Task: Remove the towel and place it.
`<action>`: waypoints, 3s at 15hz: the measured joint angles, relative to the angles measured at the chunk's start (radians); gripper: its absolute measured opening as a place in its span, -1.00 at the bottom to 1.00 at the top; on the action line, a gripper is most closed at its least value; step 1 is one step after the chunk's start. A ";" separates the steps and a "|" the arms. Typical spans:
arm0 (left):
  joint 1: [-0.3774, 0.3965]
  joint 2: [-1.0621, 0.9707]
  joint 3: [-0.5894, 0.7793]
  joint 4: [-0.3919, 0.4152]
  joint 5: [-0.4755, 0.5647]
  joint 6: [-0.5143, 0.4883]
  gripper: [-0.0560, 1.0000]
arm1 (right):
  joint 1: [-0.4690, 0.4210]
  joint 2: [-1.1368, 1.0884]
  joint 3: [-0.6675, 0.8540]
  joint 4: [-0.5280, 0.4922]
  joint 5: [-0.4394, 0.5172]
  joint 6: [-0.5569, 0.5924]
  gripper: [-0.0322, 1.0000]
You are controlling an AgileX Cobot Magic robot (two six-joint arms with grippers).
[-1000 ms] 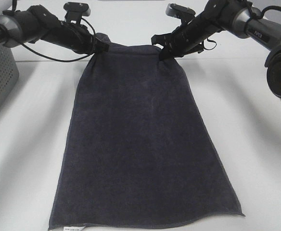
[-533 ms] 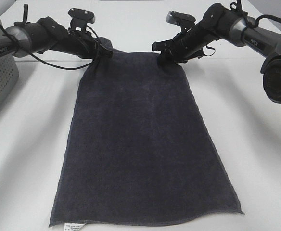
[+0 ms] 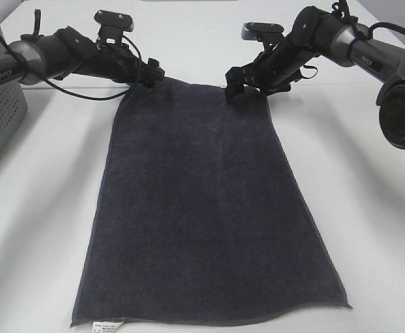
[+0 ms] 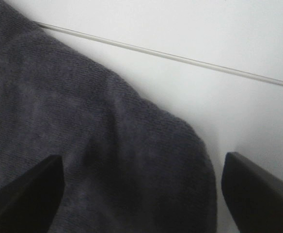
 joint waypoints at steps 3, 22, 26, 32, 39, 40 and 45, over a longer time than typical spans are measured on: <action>0.000 -0.001 0.000 0.023 0.000 0.000 0.74 | -0.030 -0.017 -0.030 -0.044 0.005 0.002 0.70; 0.108 -0.597 0.003 0.799 0.917 -0.872 0.73 | -0.056 -0.840 0.450 -0.124 0.467 0.197 0.68; 0.124 -0.806 0.233 0.706 0.916 -0.818 0.67 | -0.056 -1.175 0.847 -0.130 0.469 0.197 0.65; 0.115 -1.283 0.884 0.748 0.916 -0.841 0.67 | -0.056 -1.640 1.286 -0.118 0.469 0.216 0.63; 0.115 -1.802 1.349 0.778 0.782 -0.883 0.67 | -0.056 -2.093 1.632 -0.126 0.471 0.193 0.60; 0.115 -1.880 1.416 0.779 0.779 -0.883 0.67 | -0.056 -2.165 1.665 -0.126 0.472 0.187 0.60; 0.115 -2.288 1.590 0.797 0.839 -0.887 0.66 | -0.056 -2.506 1.758 -0.148 0.472 0.186 0.60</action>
